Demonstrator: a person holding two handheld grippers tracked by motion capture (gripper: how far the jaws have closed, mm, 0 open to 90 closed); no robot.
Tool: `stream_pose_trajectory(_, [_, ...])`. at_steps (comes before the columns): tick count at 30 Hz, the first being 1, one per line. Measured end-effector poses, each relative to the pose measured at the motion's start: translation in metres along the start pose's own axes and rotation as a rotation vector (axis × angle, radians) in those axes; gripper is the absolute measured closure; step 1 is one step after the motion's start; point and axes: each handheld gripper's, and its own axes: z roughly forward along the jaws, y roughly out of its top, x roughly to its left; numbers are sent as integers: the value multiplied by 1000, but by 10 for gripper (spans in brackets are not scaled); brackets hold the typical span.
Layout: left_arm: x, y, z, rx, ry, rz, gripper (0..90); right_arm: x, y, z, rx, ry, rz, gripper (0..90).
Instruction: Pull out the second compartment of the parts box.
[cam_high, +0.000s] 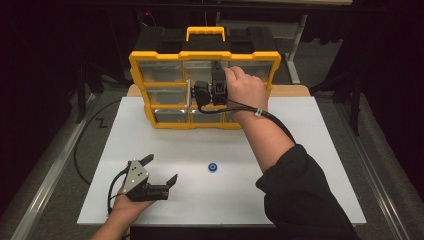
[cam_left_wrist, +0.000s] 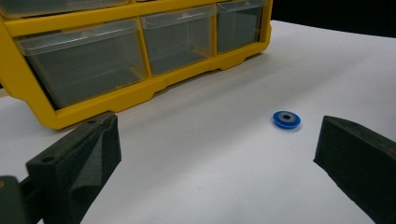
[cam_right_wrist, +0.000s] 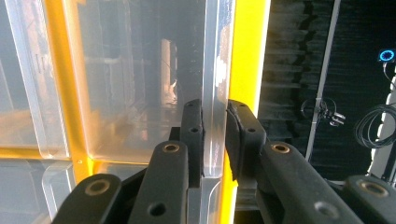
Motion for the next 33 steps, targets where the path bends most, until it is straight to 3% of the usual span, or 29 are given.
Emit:
stream_pose_trajectory(9, [0,0,0,-2,2,0,10,1,2,-6,-3,-12,-7,809])
stream_pose_trajectory(33, [-1,0,0,-3,0,2,10,4,0,-42,-28,-19,11,809])
